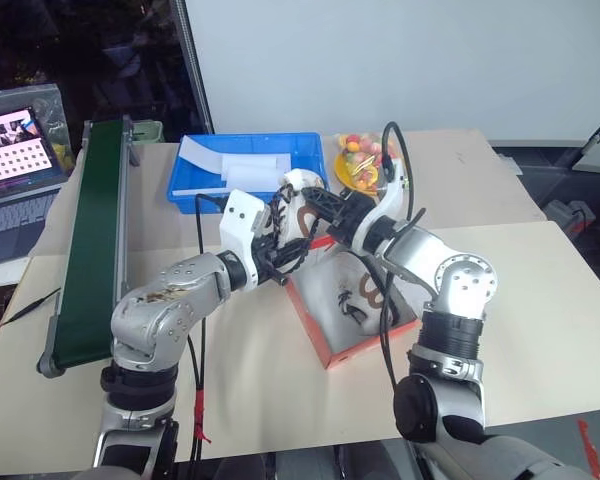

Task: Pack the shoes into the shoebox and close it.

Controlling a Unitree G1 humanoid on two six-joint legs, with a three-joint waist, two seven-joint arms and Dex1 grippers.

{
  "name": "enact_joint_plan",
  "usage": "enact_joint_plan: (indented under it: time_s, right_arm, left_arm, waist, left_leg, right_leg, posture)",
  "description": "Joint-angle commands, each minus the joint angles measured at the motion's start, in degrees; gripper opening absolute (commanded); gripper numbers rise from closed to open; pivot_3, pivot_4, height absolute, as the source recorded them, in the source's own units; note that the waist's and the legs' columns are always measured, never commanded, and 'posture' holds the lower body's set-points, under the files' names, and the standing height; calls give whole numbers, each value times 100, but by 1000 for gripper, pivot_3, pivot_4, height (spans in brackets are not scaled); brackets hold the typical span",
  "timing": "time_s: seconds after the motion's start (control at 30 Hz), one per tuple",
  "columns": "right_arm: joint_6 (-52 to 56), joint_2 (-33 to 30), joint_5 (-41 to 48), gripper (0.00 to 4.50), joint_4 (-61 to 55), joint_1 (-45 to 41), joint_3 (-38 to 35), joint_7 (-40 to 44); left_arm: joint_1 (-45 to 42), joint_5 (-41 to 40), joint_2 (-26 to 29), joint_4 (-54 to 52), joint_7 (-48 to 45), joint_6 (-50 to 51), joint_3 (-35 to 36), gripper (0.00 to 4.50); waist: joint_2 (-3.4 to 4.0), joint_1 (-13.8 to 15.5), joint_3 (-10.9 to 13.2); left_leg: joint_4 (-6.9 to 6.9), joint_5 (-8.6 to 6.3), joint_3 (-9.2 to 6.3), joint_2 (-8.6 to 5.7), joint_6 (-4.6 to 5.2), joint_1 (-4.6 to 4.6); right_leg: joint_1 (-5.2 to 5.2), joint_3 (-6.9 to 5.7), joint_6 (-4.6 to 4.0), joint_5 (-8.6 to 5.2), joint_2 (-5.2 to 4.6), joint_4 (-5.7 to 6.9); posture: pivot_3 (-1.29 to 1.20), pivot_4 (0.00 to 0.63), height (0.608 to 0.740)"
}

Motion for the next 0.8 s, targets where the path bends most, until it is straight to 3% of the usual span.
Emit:
enact_joint_plan:
  time_s: [0.03,0.17,0.4,0.53,0.8]
  right_arm:
    - [12,222,461,1128,-190,-141,206,88]
    - [-37,251,506,1128,-198,-130,157,37]
    - [-684,63,105,1128,-51,-316,-46,-99]
    - [-1036,-547,-87,1128,280,-757,-275,-31]
    - [-255,-1711,62,1128,564,-974,-215,73]
  left_arm:
    - [-42,199,108,-140,-138,-411,-326,2728]
    - [8,143,85,-180,-202,-543,-337,4097]
    - [29,322,96,-165,-99,-717,-296,4097]
    - [77,405,108,-145,-7,-818,-190,4097]
    - [326,-239,582,-624,-566,-829,390,4097]
  waist:
    - [0,-6,0]
    - [1,2,0]
    - [1,-5,0]
    - [2,0,2]
    - [3,-9,2]
  left_leg:
    - [0,0,0,0,0,0]
    - [-2,0,0,0,0,0]
    - [-2,0,0,1,0,1]
    - [1,0,1,-2,0,-1]
    - [-10,-3,0,2,6,-5]
  right_leg:
    - [0,0,0,0,0,0]
    - [0,0,0,0,0,-1]
    - [0,0,0,0,1,-1]
    - [0,0,0,0,0,-2]
    - [0,-4,0,0,-1,-15]
  posture:
    - [0,150,724]
    - [0,150,724]
    - [0,150,724]
    - [0,150,724]
    - [0,150,724]
